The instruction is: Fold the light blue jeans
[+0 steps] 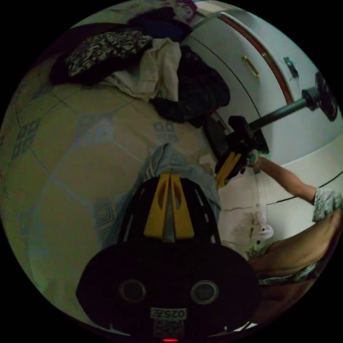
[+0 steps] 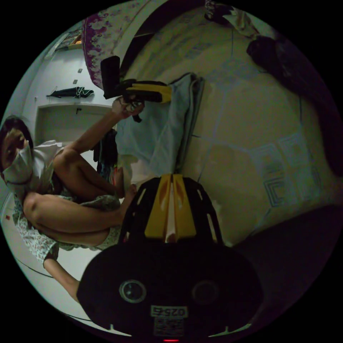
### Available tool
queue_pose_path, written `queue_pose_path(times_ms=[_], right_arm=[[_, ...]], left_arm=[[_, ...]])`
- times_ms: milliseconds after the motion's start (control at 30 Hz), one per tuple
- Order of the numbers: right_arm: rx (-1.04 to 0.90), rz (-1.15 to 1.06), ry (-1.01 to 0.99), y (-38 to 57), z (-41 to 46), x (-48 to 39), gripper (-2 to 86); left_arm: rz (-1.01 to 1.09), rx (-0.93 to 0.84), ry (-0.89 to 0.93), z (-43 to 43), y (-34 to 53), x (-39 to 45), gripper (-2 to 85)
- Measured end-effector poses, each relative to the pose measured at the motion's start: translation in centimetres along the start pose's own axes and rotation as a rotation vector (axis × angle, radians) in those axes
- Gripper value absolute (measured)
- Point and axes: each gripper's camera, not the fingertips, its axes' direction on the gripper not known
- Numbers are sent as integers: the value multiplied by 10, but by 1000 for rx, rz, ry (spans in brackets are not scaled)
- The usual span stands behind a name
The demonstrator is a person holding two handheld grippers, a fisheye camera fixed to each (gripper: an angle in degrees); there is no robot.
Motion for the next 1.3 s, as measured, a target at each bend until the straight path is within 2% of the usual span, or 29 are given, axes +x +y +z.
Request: queue_pose_path(times_ms=[100, 200, 267, 333, 567, 700, 800, 833, 967, 1033, 1100, 1167, 1233, 1300], right_arm=[[63, 28, 15, 11, -8, -11, 30], [214, 87, 33, 40, -15, -29, 112], [340, 195, 62, 67, -7, -42, 173], [445, 284, 94, 88, 5, -54, 185], [980, 576, 64, 145, 58, -90, 167], [1055, 637, 97, 132, 71, -99, 129], [1022, 709, 234, 118, 73, -110, 81], [1017, 706, 221, 116, 74, -109, 70], [1008, 712, -51, 135, 71, -75, 47], [1006, 675, -99, 143, 61, -67, 43], [1003, 621, -48, 149, 38, -72, 42], [1033, 561, 125, 162, -7, -100, 42], [1076, 506, 227, 176, -43, -129, 42], [1128, 419, 243, 188, -71, -161, 43]], left_arm=[[-3, 134, -17, -22, -2, -3, -4], [-82, 248, -26, -44, -10, -17, 45], [-111, 120, 71, -30, -37, -35, 98], [-121, -16, 102, -9, -59, -42, 106], [103, -309, -111, 26, -114, -9, 74], [135, -366, -140, 32, -125, 3, 69], [153, -392, -153, 30, -128, 10, 62], [168, -389, -153, 29, -127, 14, 54], [122, -378, -81, 21, -122, 15, 22], [81, -364, -74, 15, -121, 18, 6], [58, -316, -86, 9, -122, 30, -4], [47, -185, -58, -8, -129, 59, -9], [109, -68, 0, -32, -133, 89, -9], [189, 30, 72, -66, -129, 114, -9]])
